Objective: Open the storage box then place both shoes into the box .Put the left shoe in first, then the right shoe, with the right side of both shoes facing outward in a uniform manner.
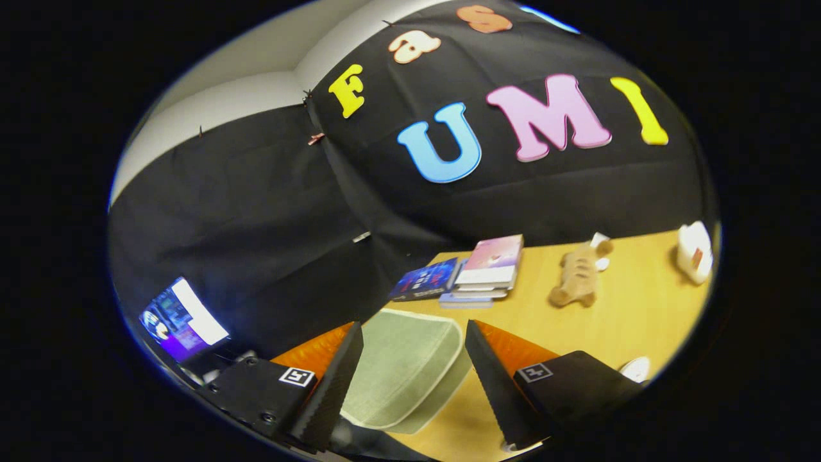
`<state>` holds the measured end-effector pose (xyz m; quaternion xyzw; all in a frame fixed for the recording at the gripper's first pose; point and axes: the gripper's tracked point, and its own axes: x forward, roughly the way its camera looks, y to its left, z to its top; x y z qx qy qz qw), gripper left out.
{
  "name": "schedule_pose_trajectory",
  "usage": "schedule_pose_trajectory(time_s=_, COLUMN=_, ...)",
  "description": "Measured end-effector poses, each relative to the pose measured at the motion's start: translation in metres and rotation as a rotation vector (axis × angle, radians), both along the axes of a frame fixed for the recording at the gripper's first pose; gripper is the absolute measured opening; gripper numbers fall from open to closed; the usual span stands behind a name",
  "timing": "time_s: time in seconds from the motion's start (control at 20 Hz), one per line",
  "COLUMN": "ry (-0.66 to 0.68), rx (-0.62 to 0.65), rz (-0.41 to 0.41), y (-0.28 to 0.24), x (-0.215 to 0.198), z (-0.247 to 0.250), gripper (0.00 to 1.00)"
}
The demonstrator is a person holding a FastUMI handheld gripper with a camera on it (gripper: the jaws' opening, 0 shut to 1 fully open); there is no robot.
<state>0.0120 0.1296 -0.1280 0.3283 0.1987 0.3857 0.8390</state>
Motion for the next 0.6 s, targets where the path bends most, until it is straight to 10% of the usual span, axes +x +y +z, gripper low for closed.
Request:
schedule_pose_trajectory(time_s=0.3, ry=0.345, rx=0.228, rz=0.299, y=0.044, x=-0.021, z=-0.062, gripper=0.98)
schedule_pose_trajectory(time_s=0.6, ry=0.580, rx=0.305, rz=0.419, y=0.067, x=-0.039, z=-0.123, gripper=0.97)
